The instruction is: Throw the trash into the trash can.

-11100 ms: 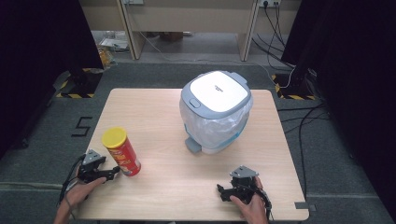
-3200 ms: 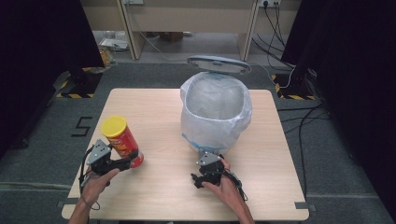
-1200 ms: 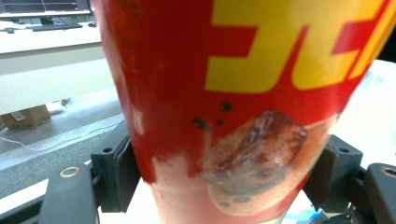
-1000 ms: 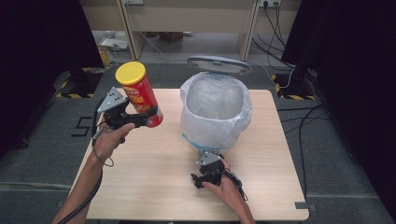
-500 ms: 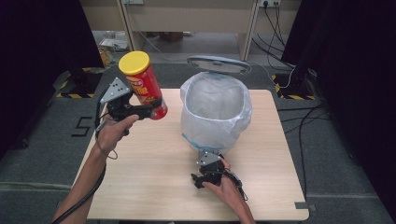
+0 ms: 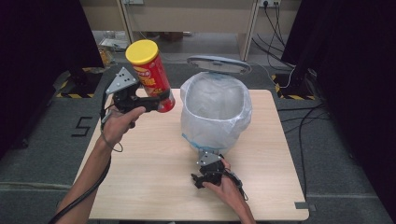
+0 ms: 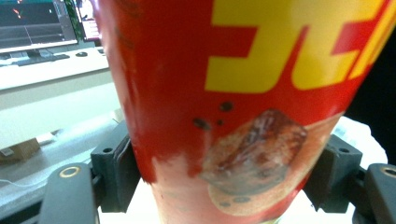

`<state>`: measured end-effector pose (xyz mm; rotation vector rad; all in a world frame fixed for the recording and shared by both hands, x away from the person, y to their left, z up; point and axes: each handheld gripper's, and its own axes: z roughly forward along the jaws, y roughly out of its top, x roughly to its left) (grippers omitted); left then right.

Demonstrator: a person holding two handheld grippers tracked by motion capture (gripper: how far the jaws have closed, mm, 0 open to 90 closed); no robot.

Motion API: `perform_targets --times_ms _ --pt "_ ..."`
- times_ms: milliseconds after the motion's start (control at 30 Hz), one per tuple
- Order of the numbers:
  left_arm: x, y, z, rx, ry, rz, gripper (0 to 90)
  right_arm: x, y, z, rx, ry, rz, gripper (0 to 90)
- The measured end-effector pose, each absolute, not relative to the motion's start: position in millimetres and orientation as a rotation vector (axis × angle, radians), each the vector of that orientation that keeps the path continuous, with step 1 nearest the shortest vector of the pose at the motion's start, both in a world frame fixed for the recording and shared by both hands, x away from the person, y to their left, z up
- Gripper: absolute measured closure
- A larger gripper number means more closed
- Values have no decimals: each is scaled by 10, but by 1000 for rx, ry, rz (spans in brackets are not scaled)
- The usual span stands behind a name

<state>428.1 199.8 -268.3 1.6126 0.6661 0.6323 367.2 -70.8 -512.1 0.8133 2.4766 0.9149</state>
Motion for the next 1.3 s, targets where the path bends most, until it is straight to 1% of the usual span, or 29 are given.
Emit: perform_targets --times_ms 100,267,333,800,1300 --pt "4267 1958 -2618 1612 640 657 241 3670 -706 -5124 821 2479 919 107" --pt "4259 1881 -2565 1619 630 640 241 3671 -707 -5125 819 2478 921 106" --pt "4262 1862 -2544 1617 619 656 241 3673 -708 -5123 813 2476 917 106" --pt "4267 1702 -2418 1628 598 647 241 3671 -700 -5124 823 2479 917 103" --pt "4287 1385 -2278 1642 545 636 241 3670 -701 -5124 824 2479 917 103"
